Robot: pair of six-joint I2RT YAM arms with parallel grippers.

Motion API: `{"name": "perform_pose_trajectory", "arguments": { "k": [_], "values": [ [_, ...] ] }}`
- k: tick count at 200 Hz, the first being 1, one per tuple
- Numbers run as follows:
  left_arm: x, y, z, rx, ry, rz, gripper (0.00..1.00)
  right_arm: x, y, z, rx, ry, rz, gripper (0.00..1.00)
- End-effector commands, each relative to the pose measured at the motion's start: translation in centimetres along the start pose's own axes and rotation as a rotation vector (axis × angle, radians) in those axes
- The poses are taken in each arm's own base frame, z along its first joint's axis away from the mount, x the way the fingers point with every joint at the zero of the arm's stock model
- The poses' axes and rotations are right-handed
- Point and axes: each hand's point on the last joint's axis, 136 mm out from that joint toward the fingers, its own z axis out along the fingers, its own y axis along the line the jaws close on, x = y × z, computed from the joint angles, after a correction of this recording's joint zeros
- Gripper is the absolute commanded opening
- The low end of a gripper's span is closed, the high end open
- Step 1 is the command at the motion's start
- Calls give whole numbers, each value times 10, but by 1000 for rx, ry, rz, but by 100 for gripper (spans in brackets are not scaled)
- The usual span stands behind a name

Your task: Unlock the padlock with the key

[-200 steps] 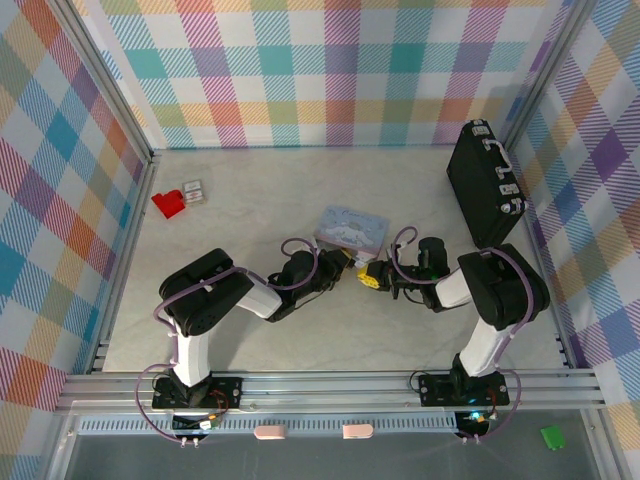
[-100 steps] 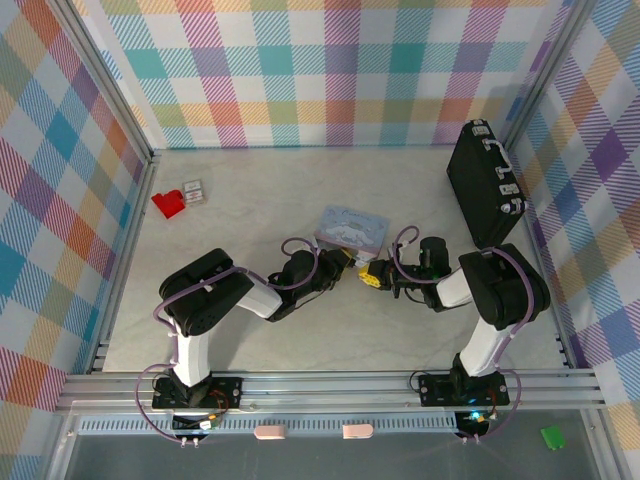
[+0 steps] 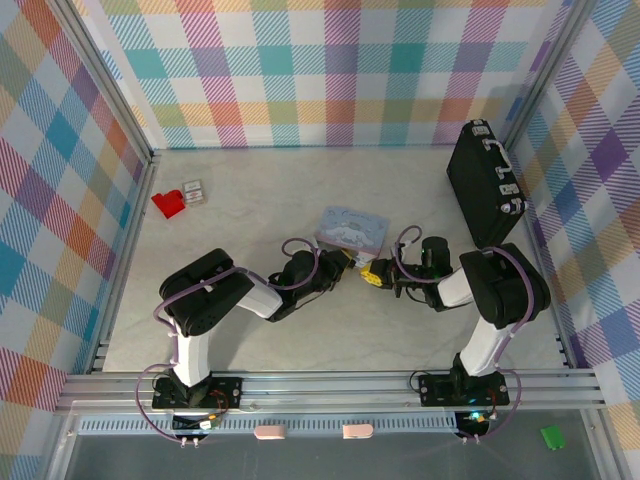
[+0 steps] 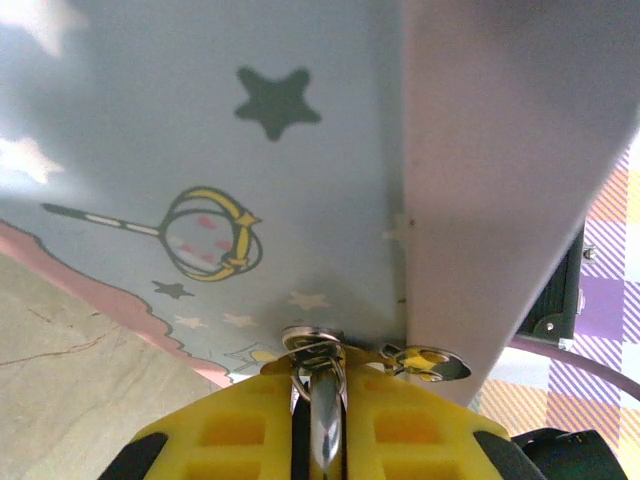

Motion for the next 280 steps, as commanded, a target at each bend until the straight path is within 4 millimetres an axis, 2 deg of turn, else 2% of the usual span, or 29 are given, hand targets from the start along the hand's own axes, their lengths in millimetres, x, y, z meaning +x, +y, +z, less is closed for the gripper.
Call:
{"name": "perform_pose_trajectory", "arguments": {
  "k": [1,64,115,204,280],
  "values": [
    [112,-61,-12,207,410,59,0,-44,15,2,-16,-183,-51,0],
    [114,-62,-9,210,407,58,0,-24,23,24,-23,-125,-75,0],
    [107,-65,-8,225,371,50,0,11,21,45,-23,-72,-72,0],
    [83,-63,-9,213,301,49,0,49,13,53,1,-52,-65,0],
    [65,-72,-11,229,259,58,0,73,1,51,31,-21,-45,0]
  ]
}}
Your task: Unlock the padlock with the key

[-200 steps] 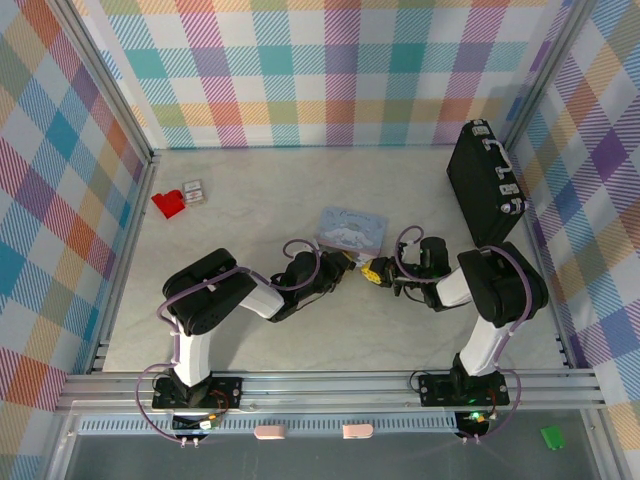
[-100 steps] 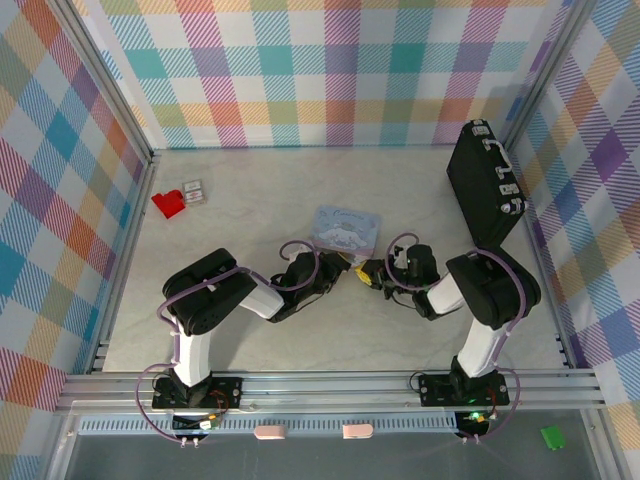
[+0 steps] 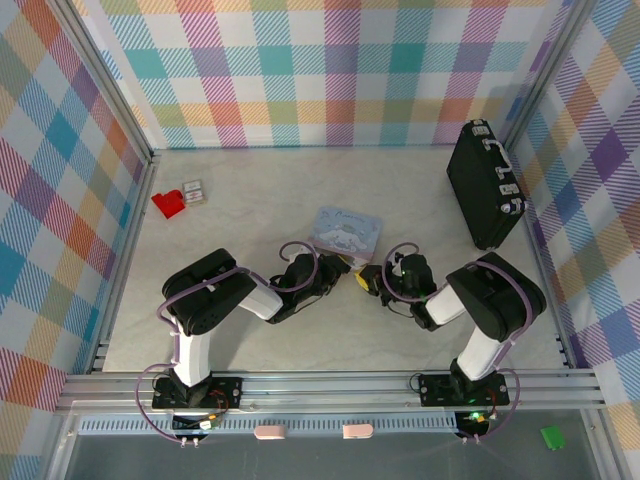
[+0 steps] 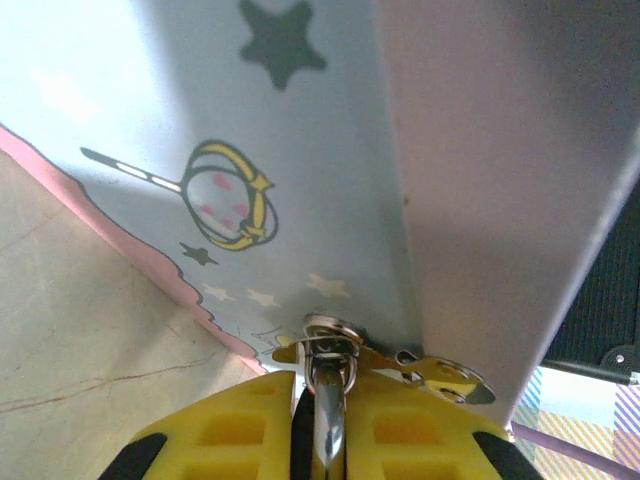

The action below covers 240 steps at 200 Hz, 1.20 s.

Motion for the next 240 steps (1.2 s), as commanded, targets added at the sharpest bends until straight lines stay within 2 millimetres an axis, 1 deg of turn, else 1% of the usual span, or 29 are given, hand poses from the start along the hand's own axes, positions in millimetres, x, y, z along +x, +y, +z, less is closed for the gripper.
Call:
{"name": "perform_pose_trajectory", "arguments": {
  "k": [1,46,68,92,106,132,153,168,178,190,200,216,240],
  "values": [
    [69,-97,-21,314,306,36,0,77,18,1,-65,312,-84,0],
    [62,-96,-23,317,294,27,0,82,18,0,-71,314,-95,0],
    [61,-100,-24,327,293,23,0,85,22,1,-93,322,-124,0],
    [60,-104,-26,338,294,11,0,84,20,-1,-100,306,-164,0],
    [60,-106,-27,343,296,8,0,85,24,-1,-120,314,-194,0],
    [63,-111,-29,353,309,10,0,85,26,2,-137,310,-201,0],
    [69,-115,-33,363,330,17,0,76,27,5,-140,300,-204,0],
    [74,-116,-38,360,344,24,0,55,26,2,-153,271,-190,0],
    [76,-114,-41,355,349,31,0,38,24,-1,-155,244,-169,0],
    [79,-114,-43,346,358,44,0,26,26,-2,-162,234,-161,0],
    [85,-114,-44,342,371,55,0,24,29,-1,-168,239,-161,0],
    [92,-117,-43,347,388,59,0,27,37,2,-183,260,-166,0],
    [99,-114,-39,338,400,62,0,28,43,0,-191,257,-179,0]
  ]
}}
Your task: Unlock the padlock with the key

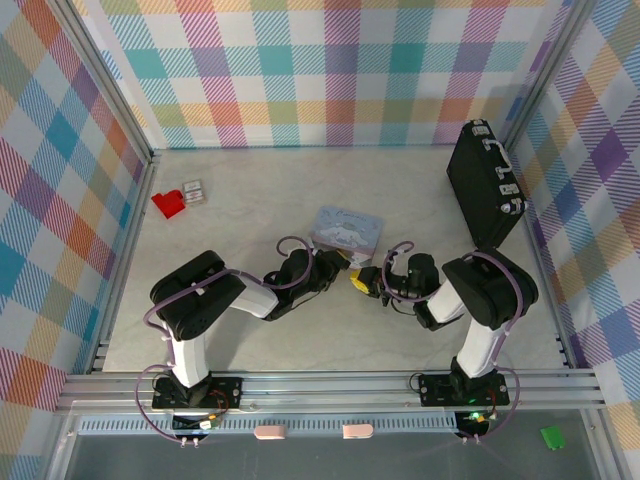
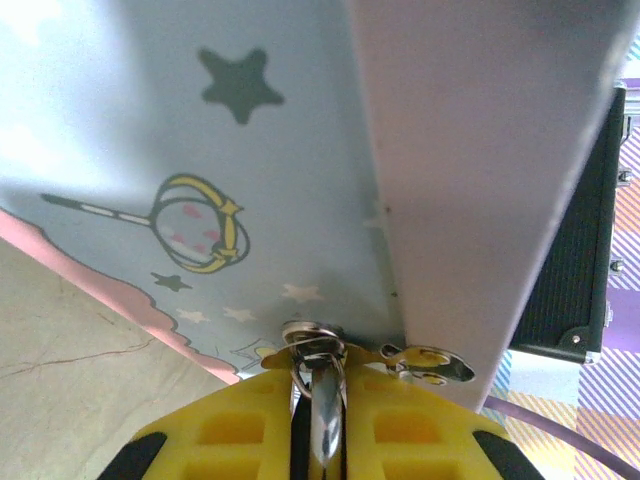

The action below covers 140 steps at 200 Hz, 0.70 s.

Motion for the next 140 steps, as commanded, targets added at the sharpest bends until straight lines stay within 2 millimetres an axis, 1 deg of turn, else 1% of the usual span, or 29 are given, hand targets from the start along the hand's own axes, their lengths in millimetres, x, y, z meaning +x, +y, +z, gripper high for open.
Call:
{"name": "perform_pose_trajectory", "arguments": {
  "k": [1,22,56,80,98,140],
  "values": [
    [102,-94,-23,302,376,59,0,1,26,13,-58,34,-89,0],
    [107,-90,-21,288,396,59,0,-4,28,7,-37,15,-118,0],
    [114,-81,-24,248,429,84,0,-23,28,-5,-27,-28,-119,0],
    [120,-84,-27,246,445,104,0,-21,35,-1,-46,-7,-119,0],
    [129,-87,-26,240,464,127,0,-21,38,-2,-49,-8,-122,0],
    [134,-78,-27,207,490,138,0,-27,45,-8,-44,-28,-139,0]
  ]
}}
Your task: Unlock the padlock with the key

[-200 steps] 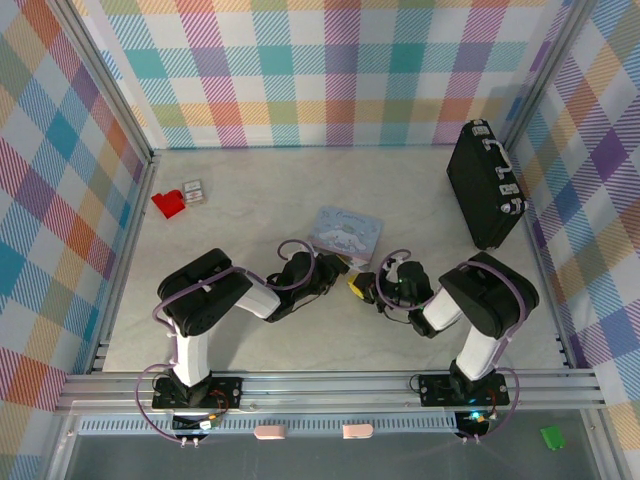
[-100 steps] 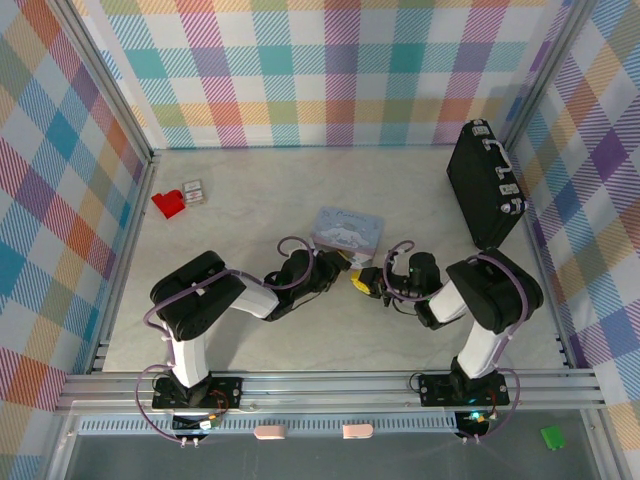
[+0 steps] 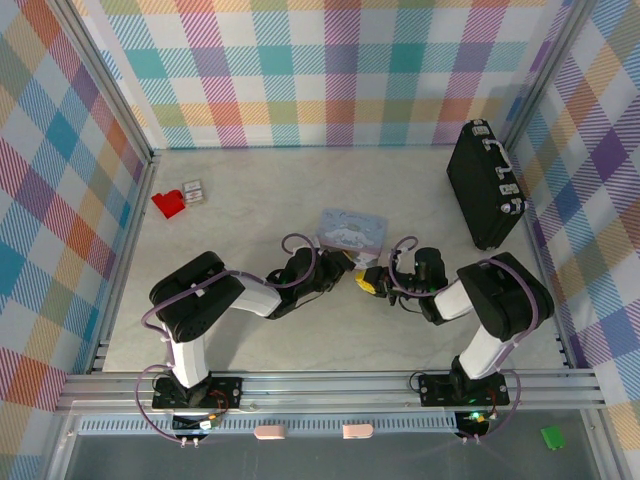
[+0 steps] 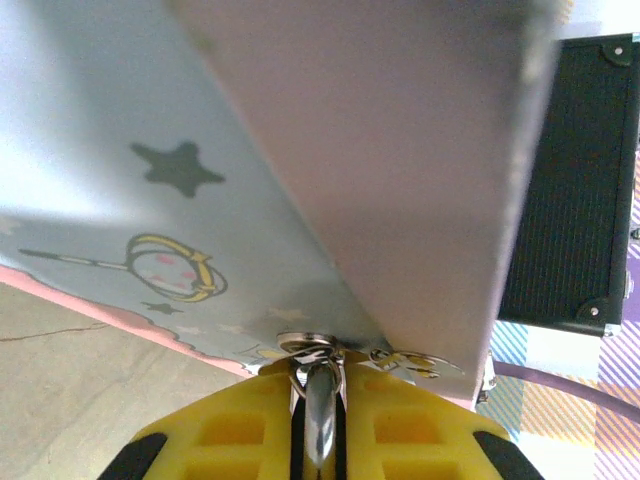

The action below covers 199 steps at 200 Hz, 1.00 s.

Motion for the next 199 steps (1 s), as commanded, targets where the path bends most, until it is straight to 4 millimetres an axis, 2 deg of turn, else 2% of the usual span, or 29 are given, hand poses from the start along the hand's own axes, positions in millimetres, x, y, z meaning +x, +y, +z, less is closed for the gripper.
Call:
{"name": "perform_pose_trajectory", "arguments": {
  "k": [1,32,69,106,147,170,199],
  "values": [
    [117,-77,-27,233,441,98,0,-26,44,4,-82,-84,-147,0],
    [119,-74,-30,214,445,120,0,-30,48,2,-93,-87,-139,0],
    [122,-82,-29,225,452,134,0,-28,52,2,-101,-85,-142,0],
    [133,-81,-23,217,482,133,0,-23,71,3,-127,-76,-181,0],
    [145,-76,-28,186,521,161,0,-51,67,-16,-105,-153,-192,0],
    [155,-80,-31,193,555,180,0,-52,81,-10,-163,-119,-190,0],
    [171,-83,-29,197,596,202,0,-44,95,-5,-178,-91,-232,0]
  ]
}}
